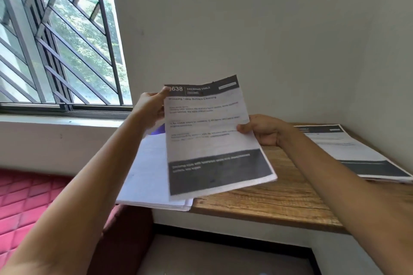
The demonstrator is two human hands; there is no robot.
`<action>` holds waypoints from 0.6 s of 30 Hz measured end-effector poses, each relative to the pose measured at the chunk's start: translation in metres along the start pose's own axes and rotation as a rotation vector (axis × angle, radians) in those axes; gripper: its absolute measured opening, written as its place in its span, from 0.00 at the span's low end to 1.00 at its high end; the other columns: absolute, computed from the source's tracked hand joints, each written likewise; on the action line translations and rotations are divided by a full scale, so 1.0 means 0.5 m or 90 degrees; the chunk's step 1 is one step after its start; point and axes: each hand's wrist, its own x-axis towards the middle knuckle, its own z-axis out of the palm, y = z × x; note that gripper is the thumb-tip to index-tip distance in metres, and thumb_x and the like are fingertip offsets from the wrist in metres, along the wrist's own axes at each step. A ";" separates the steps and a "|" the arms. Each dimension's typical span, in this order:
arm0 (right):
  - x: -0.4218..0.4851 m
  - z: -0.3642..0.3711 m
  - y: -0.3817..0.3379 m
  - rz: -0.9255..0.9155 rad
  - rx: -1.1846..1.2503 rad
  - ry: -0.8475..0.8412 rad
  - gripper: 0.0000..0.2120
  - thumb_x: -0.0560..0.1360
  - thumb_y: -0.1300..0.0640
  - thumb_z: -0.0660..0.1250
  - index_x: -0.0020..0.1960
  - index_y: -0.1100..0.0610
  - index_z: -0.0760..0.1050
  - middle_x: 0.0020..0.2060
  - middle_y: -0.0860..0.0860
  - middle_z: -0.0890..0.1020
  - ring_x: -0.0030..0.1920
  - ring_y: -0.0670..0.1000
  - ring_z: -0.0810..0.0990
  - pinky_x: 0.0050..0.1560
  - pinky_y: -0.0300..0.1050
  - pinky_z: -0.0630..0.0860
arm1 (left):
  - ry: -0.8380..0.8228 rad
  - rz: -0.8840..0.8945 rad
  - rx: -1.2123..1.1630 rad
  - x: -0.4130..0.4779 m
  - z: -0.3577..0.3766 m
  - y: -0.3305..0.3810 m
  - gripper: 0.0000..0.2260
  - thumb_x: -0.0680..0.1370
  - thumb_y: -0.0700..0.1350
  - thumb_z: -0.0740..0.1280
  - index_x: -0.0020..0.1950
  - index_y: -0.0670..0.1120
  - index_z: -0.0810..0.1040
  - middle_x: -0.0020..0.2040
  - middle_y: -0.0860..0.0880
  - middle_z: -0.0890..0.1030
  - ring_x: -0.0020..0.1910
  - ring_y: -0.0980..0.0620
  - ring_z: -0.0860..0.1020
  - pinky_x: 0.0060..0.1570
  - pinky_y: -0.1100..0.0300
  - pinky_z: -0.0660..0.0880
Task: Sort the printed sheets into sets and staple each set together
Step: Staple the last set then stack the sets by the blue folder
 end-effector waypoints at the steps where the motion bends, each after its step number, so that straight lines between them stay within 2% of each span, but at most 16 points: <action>1: 0.010 0.026 0.001 0.003 0.007 0.026 0.24 0.73 0.70 0.66 0.68 0.67 0.68 0.63 0.62 0.76 0.56 0.61 0.78 0.57 0.54 0.78 | -0.021 -0.016 0.044 -0.003 -0.015 -0.003 0.11 0.80 0.49 0.65 0.46 0.41 0.77 0.40 0.45 0.82 0.37 0.50 0.81 0.37 0.59 0.79; 3: 0.034 0.077 0.009 -0.002 0.024 0.073 0.18 0.77 0.72 0.59 0.67 0.68 0.68 0.64 0.62 0.75 0.60 0.61 0.76 0.63 0.56 0.73 | -0.035 -0.022 0.125 -0.008 -0.047 -0.012 0.09 0.80 0.45 0.66 0.50 0.38 0.78 0.32 0.48 0.83 0.30 0.53 0.81 0.30 0.63 0.78; 5: 0.055 0.131 0.022 -0.010 0.000 0.145 0.17 0.77 0.73 0.60 0.66 0.70 0.69 0.63 0.63 0.75 0.61 0.62 0.76 0.59 0.55 0.74 | -0.009 -0.014 0.249 -0.007 -0.079 -0.023 0.06 0.78 0.41 0.69 0.51 0.38 0.79 0.30 0.48 0.82 0.26 0.52 0.80 0.28 0.65 0.77; 8: 0.085 0.208 0.050 -0.017 -0.140 0.250 0.17 0.76 0.72 0.61 0.65 0.71 0.68 0.61 0.62 0.76 0.59 0.61 0.77 0.52 0.48 0.77 | 0.030 -0.027 0.431 0.010 -0.119 -0.047 0.10 0.74 0.39 0.72 0.53 0.37 0.78 0.46 0.42 0.82 0.44 0.42 0.82 0.49 0.51 0.80; 10: 0.109 0.243 0.074 -0.032 -0.246 0.293 0.20 0.75 0.69 0.61 0.66 0.69 0.65 0.62 0.61 0.75 0.60 0.59 0.76 0.57 0.49 0.76 | 0.017 -0.035 0.535 0.013 -0.135 -0.063 0.16 0.72 0.39 0.73 0.58 0.39 0.75 0.54 0.43 0.79 0.52 0.41 0.80 0.56 0.48 0.78; 12: 0.119 0.269 0.088 -0.041 -0.318 0.310 0.24 0.75 0.67 0.61 0.68 0.70 0.58 0.64 0.63 0.71 0.64 0.60 0.72 0.64 0.50 0.71 | 0.003 -0.032 0.621 0.023 -0.144 -0.085 0.19 0.71 0.39 0.72 0.61 0.40 0.74 0.57 0.43 0.79 0.55 0.42 0.79 0.54 0.52 0.77; 14: 0.120 0.290 0.095 -0.033 -0.377 0.305 0.30 0.75 0.66 0.61 0.72 0.72 0.52 0.70 0.65 0.63 0.70 0.61 0.64 0.71 0.49 0.63 | 0.006 -0.017 0.699 0.022 -0.146 -0.101 0.16 0.72 0.37 0.69 0.59 0.38 0.76 0.56 0.41 0.79 0.54 0.42 0.78 0.47 0.59 0.74; 16: 0.118 0.308 0.102 -0.033 -0.414 0.294 0.34 0.75 0.66 0.61 0.74 0.71 0.46 0.74 0.64 0.52 0.75 0.60 0.55 0.75 0.46 0.54 | 0.011 -0.019 0.730 0.023 -0.144 -0.118 0.12 0.73 0.35 0.66 0.56 0.37 0.76 0.56 0.39 0.79 0.53 0.43 0.77 0.42 0.61 0.69; 18: 0.115 0.318 0.110 -0.002 -0.433 0.289 0.34 0.76 0.65 0.61 0.75 0.68 0.46 0.75 0.63 0.47 0.75 0.60 0.53 0.73 0.44 0.56 | 0.010 -0.030 0.738 0.029 -0.145 -0.139 0.11 0.73 0.34 0.64 0.55 0.37 0.75 0.56 0.38 0.78 0.54 0.42 0.76 0.43 0.61 0.68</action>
